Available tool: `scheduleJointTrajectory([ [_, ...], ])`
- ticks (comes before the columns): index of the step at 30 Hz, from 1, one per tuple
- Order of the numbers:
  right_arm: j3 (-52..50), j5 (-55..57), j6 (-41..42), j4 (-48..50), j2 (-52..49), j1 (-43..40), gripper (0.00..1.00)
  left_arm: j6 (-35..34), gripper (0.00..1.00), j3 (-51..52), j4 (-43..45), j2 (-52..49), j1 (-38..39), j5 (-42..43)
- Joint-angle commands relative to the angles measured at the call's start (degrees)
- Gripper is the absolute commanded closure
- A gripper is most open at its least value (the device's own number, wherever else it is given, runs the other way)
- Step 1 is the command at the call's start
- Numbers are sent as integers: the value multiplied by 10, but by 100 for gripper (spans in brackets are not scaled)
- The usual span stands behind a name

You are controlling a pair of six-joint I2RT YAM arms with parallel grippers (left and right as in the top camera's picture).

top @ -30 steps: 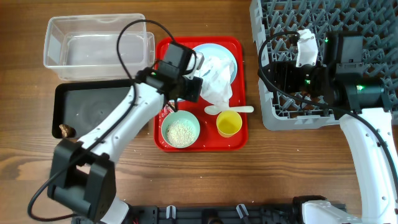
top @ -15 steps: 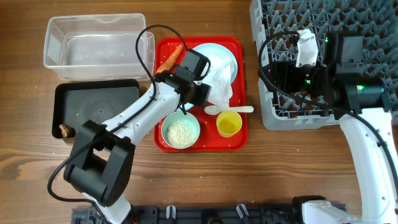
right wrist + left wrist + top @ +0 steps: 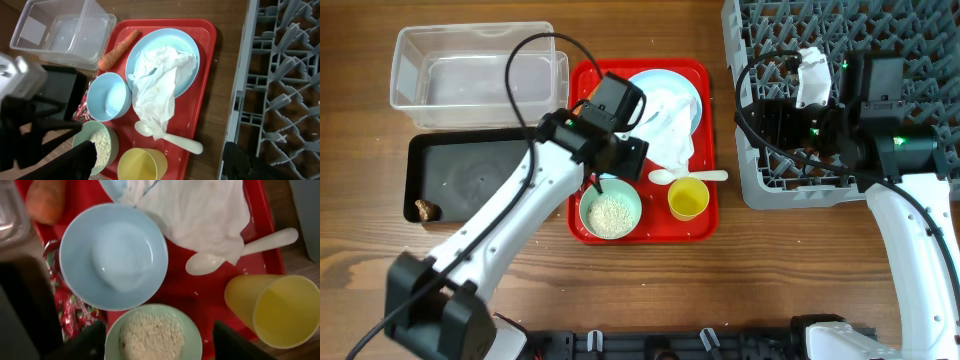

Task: Sort waste into correct bins and load items into the dishwasher rack
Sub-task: 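Reach the left gripper to the red snack wrapper on the tray, then grasp the red wrapper and drop it into the clear plastic bin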

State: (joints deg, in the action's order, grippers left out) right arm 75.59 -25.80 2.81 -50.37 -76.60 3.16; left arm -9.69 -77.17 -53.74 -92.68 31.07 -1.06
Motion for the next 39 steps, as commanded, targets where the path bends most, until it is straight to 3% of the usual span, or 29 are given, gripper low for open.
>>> scheduleJointTrajectory([
  [1,8,5,4,0,-5,-1,16,-105,33,-5,-33,-2,-29,-48],
  [4,9,5,4,0,-5,-1,16,-150,33,13,-17,-6,-79,-48],
  [5,8,5,4,0,-5,-1,16,-151,28,26,-2,-10,-99,-39],
  [8,8,5,3,-1,-5,-1,16,-122,26,53,33,-22,-138,-10],
  [10,8,5,4,0,-5,-1,16,-73,34,64,66,-44,-172,46],
  [12,8,5,4,0,-5,-1,16,-68,45,67,81,-62,-186,65],
  [20,8,5,4,-2,-5,-1,16,-72,51,67,86,-126,-196,68],
  [28,8,5,3,-1,-5,-1,16,-72,63,70,88,-133,-197,58],
  [35,8,5,3,0,-5,-1,16,-70,53,67,71,-86,-207,62],
  [39,8,5,3,0,-5,-1,16,-65,52,68,63,-85,-233,80],
])
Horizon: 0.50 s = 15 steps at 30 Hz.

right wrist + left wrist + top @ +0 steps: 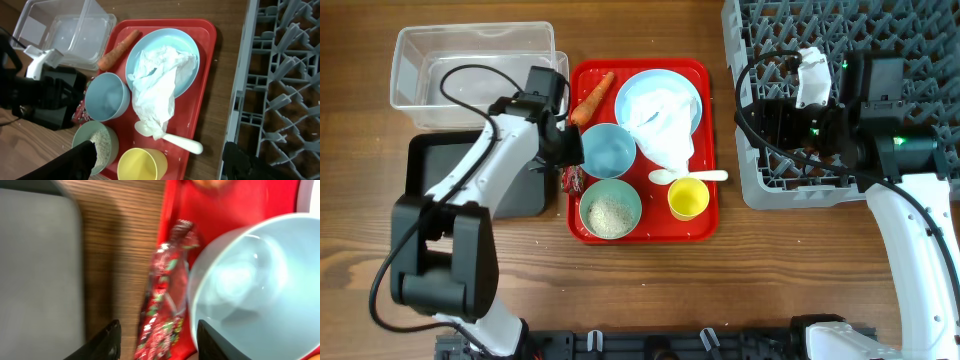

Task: Sort waste into correct bins and load items into the dishwasher rack
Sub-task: 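Grasp the red wrapper and drop it into the clear plastic bin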

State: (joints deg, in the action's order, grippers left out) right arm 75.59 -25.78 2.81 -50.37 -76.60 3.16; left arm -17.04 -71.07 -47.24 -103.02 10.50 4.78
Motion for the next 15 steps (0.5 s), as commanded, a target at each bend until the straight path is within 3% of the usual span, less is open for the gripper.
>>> scheduleJointTrajectory([
  [1,8,5,3,2,-5,-1,16,23,55,9,2,17,-32,38],
  [9,8,5,4,1,-5,-1,16,36,67,40,30,16,-36,63],
  [15,8,5,4,-3,-5,-1,16,35,69,72,68,13,-36,63],
])
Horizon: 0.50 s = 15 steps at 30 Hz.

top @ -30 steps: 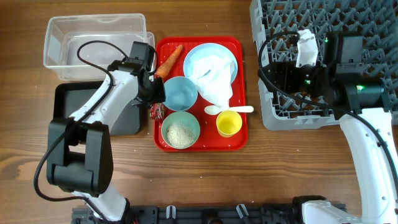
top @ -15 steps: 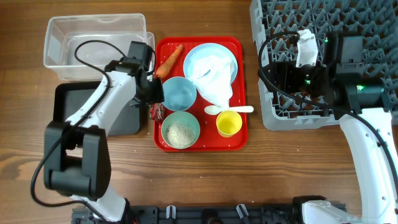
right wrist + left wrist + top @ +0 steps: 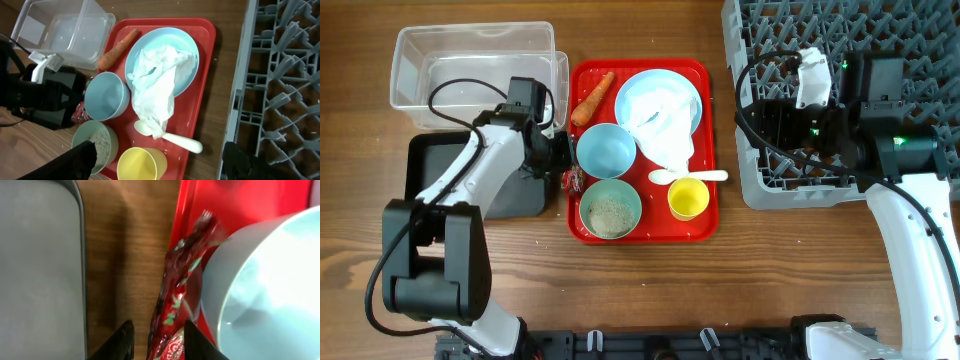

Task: Sort waste into correct bins and load items into the dishwasher rack
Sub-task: 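Grasp the red wrapper and drop it into the clear plastic bin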

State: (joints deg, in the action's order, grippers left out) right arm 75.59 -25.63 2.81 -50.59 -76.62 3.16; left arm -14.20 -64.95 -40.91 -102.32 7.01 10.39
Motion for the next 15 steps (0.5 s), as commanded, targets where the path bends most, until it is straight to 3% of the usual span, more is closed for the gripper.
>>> scheduleJointTrajectory([
  [1,8,3,3,0,-4,-1,16,5,71,10,7,6,-1,7],
  [13,8,3,3,0,-4,-1,16,5,80,11,24,-5,16,37],
  [15,8,4,3,0,-4,-1,16,5,85,11,27,-14,18,37],
])
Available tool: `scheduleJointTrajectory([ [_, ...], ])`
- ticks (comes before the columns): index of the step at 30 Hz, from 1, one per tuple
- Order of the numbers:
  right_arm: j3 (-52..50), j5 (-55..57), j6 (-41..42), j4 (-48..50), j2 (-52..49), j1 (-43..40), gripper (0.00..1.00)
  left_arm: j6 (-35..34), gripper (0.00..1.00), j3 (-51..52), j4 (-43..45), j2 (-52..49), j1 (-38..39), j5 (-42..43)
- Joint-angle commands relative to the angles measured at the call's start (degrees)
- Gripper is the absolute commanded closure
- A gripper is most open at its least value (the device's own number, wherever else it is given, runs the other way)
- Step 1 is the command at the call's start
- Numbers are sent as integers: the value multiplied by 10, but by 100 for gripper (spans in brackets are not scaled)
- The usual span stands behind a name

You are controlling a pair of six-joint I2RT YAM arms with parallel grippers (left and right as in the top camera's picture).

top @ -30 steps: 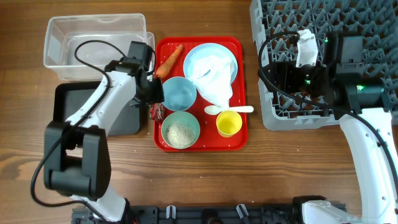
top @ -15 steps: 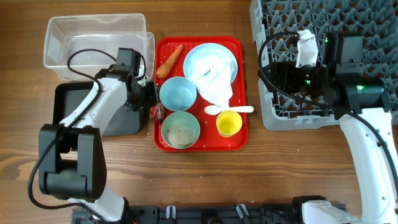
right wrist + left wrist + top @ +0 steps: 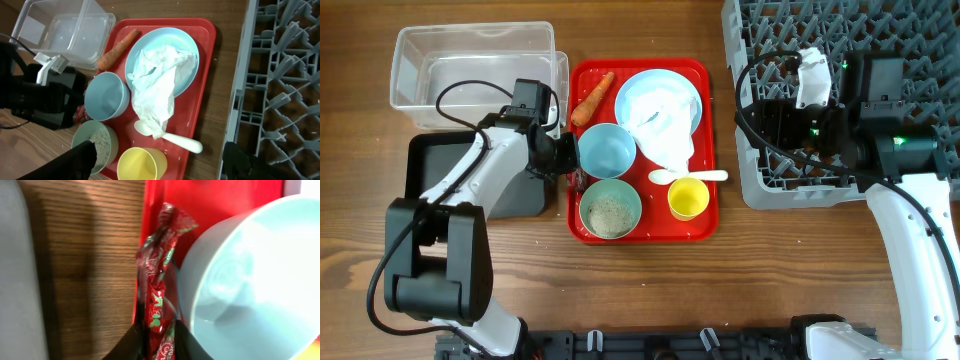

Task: Sort waste into correct bins and load items into the dishwasher rack
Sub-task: 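Grasp the red wrapper and drop it into the clear plastic bin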

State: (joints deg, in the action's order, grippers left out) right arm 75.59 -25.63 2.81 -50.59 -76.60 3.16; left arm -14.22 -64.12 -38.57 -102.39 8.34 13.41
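Observation:
A red sweet wrapper (image 3: 159, 305) lies along the left rim of the red tray (image 3: 705, 228), pressed against the pale blue bowl (image 3: 240, 280). My left gripper (image 3: 160, 345) is shut on the wrapper, its dark fingers (image 3: 134, 342) tight on both sides. On the tray are a carrot (image 3: 591, 99), a blue plate (image 3: 645, 88) under a white napkin (image 3: 665, 128), a green bowl of rice (image 3: 611, 210), a yellow cup (image 3: 688, 198) and a white spoon (image 3: 692, 176). My right gripper (image 3: 157, 165) hangs open by the rack's left edge, holding nothing.
A clear plastic bin (image 3: 470, 72) stands at the back left, with a black bin (image 3: 450, 180) in front of it beside my left arm. The grey dishwasher rack (image 3: 840, 170) fills the right side. Bare wood runs along the table's front.
My left gripper's fingers have drawn in from either side of the red wrapper and now pinch it, a little closer to the blue bowl. The right arm has not moved.
My left gripper first hung open over the green bowl and blue bowl on the tray. It then stood at the tray's left edge, open over the red wrapper. Half a second ago its fingers straddled the wrapper; now they are shut on it. The right arm stayed still.

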Motion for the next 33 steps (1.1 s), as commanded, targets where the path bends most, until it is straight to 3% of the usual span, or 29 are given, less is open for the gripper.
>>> scheduleJointTrajectory([
  [1,8,4,3,0,-5,-1,16,5,89,3,5,-17,5,7],
  [3,8,4,3,0,-5,-1,16,5,96,3,7,-21,5,5],
  [9,8,4,2,2,-5,-1,16,3,96,-2,8,-12,5,22],
  [14,8,4,3,4,-5,-1,16,3,96,-52,-69,50,5,33],
  [21,8,4,3,6,-5,-1,16,3,96,-59,-69,119,5,36],
  [28,8,4,4,5,-7,0,16,-37,96,-84,21,136,-16,-46],
  [31,8,4,4,4,-8,0,16,-93,96,-84,100,133,-59,-121],
  [33,8,4,3,4,-9,0,16,-115,96,-84,152,128,-96,-125],
])
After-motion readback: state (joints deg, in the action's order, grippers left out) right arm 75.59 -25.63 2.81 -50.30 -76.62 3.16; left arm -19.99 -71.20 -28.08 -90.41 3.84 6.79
